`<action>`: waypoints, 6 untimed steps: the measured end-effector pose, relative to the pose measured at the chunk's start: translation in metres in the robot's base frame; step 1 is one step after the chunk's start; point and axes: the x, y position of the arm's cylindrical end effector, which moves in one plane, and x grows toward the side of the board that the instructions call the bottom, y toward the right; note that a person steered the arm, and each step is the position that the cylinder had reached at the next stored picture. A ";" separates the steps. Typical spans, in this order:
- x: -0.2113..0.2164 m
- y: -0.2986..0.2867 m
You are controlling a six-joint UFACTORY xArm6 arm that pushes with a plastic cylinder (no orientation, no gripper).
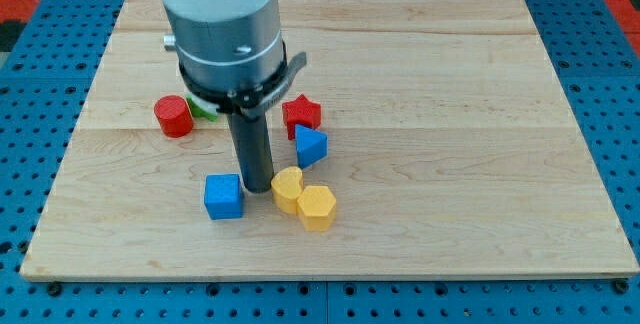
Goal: Slide the blue cube to the bottom center
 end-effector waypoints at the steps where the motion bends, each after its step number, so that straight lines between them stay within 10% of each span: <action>1: 0.013 0.044; 3: 0.084 -0.048; 6: 0.012 -0.024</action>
